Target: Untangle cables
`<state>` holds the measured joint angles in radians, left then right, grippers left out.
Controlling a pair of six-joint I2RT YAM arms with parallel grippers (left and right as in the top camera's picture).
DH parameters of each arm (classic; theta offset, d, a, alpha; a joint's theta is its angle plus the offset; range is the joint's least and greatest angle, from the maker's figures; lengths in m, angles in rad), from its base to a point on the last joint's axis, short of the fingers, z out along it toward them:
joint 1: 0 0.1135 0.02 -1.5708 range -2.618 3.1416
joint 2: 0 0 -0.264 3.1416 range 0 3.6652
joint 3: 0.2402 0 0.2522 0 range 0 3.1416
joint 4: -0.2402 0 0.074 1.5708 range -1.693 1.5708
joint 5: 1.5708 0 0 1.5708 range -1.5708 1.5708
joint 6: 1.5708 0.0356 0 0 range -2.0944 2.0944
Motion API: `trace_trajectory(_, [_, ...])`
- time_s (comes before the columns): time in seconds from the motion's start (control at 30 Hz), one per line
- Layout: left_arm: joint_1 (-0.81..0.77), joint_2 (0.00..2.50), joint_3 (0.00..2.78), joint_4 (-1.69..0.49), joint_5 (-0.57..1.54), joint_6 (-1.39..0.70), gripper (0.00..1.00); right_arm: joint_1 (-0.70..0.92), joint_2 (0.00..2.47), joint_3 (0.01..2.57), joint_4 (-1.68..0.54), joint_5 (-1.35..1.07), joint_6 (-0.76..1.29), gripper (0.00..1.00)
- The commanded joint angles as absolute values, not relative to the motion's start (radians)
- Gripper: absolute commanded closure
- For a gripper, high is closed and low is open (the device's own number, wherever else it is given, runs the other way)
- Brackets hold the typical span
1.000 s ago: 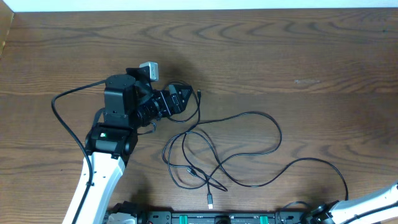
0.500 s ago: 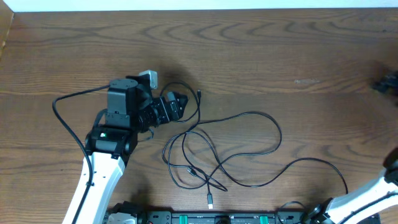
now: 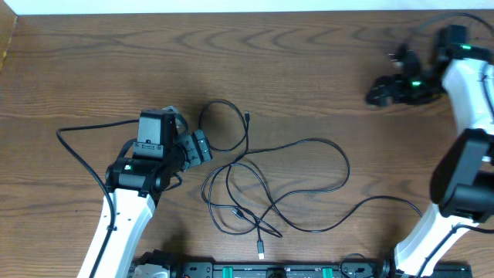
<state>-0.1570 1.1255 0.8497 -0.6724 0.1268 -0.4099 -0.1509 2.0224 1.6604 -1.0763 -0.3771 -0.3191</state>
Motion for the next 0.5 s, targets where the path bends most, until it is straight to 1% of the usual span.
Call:
trace_trajectory(0.0, [-0.153,1.131,0.860,-0.687,0.059,-0.393,0.10,-0.066,2.019,1.671,-1.108,-0.310,-0.356,0.01])
trace_trajectory(0.27, [-0.153,1.131,0.859,-0.706,0.050,-0.393,0.10,0.085,2.019,1.590,-1.142,-0.302,-0.356,0.01])
trace_trajectory(0.47, [-0.153,1.151,0.859,-0.706,-0.126,-0.393,0.10,0.171,2.019,1.440,-1.139,-0.301,-0.443,0.01])
